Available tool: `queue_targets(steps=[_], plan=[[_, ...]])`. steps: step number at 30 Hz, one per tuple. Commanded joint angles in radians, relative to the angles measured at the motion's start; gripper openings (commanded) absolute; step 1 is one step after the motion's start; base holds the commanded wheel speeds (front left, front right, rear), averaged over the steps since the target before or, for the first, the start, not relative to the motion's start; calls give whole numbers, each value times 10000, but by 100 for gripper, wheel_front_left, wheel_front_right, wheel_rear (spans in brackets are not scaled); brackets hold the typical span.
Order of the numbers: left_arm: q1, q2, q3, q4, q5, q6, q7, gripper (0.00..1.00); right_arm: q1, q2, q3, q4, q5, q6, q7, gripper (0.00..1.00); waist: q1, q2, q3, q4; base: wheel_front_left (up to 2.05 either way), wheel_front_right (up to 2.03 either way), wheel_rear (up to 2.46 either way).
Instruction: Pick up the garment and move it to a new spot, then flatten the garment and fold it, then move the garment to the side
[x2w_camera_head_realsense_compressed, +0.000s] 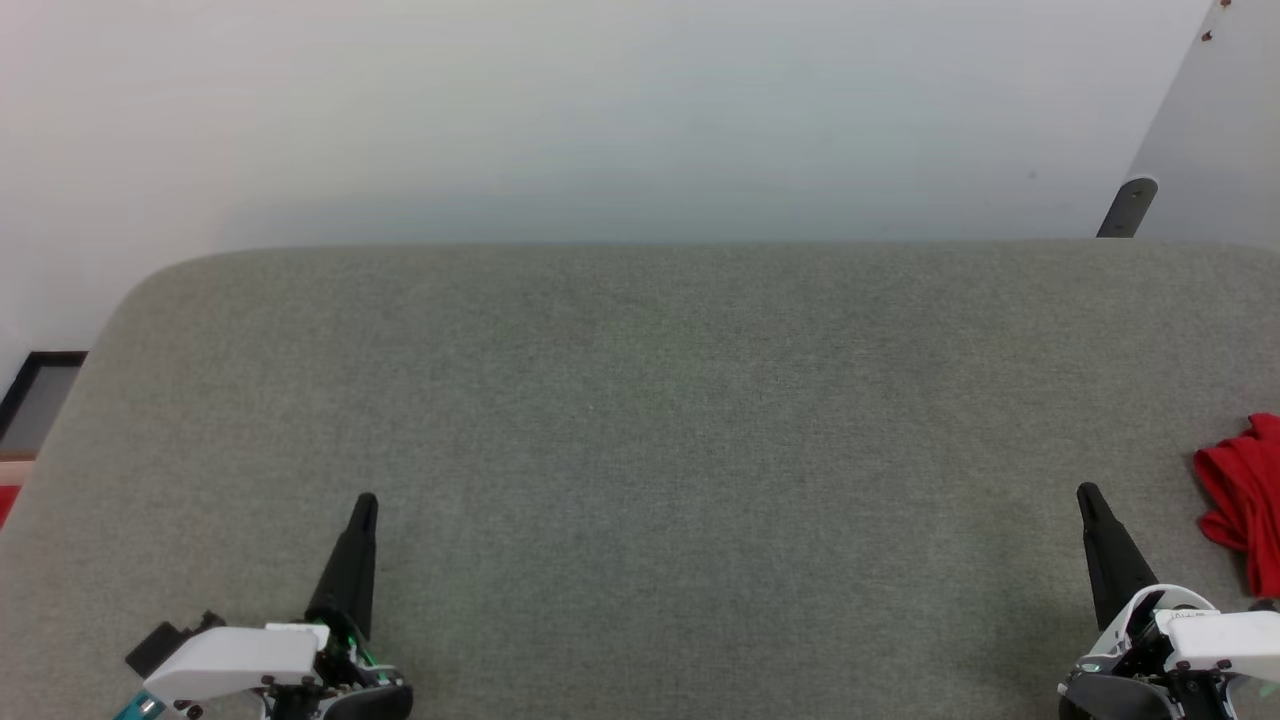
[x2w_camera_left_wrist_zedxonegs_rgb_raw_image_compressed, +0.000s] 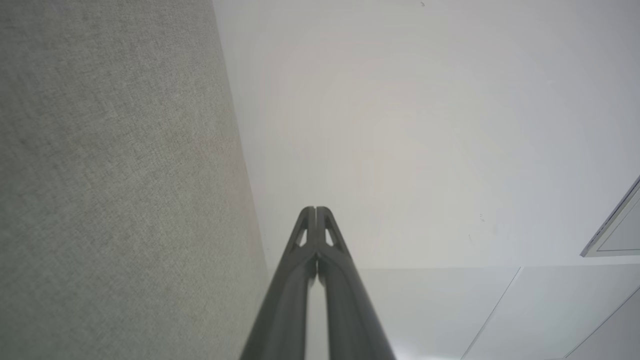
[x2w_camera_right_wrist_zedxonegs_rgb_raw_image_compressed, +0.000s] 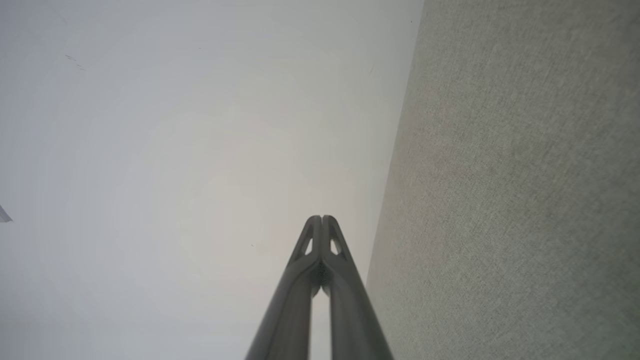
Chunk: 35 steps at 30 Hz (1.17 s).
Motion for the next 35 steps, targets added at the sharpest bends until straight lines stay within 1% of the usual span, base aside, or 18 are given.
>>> queue_targets(steps=[1, 35], plan=[[-90, -5, 20, 7, -34, -57, 28, 0, -33, 39, 2, 1, 52, 4, 8, 0, 0, 0, 0, 0, 0, 0, 0], [-90, -5, 20, 6, -35, -58, 28, 0, -33, 38, 3, 1, 53, 4, 9, 0, 0, 0, 0, 0, 0, 0, 0]])
